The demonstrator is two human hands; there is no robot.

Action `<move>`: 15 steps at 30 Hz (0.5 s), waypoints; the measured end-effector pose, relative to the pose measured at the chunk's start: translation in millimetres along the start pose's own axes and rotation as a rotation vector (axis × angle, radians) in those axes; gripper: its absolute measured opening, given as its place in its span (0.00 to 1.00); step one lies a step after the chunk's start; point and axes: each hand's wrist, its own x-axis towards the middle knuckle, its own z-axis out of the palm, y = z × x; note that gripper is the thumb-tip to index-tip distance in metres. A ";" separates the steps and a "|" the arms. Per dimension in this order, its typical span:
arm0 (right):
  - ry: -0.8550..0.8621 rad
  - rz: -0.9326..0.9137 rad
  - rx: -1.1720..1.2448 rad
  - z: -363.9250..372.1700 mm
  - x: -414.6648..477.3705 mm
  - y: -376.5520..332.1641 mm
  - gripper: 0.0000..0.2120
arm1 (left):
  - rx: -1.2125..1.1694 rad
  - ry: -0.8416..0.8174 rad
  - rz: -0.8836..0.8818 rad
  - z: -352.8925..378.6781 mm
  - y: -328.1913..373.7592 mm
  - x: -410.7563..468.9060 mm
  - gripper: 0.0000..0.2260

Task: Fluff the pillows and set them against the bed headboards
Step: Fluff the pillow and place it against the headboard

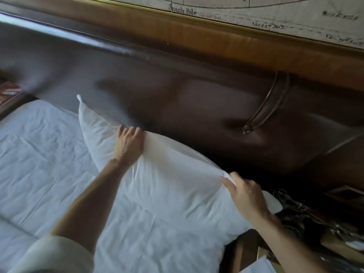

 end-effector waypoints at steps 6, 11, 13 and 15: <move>-0.048 -0.143 0.034 -39.0 23.7 -30.4 0.21 | -0.042 0.110 -0.075 -50.0 -13.9 10.4 0.09; -0.153 -0.118 -0.123 -41.3 39.5 -21.6 0.17 | 0.011 0.006 -0.099 -52.1 -7.3 13.6 0.10; -0.174 -0.094 -0.282 -28.7 35.2 -10.5 0.18 | 0.042 -0.097 -0.135 -37.9 1.7 6.4 0.10; -0.182 -0.067 -0.372 -14.3 25.0 7.7 0.26 | 0.000 -0.208 -0.185 -24.1 14.9 -2.4 0.15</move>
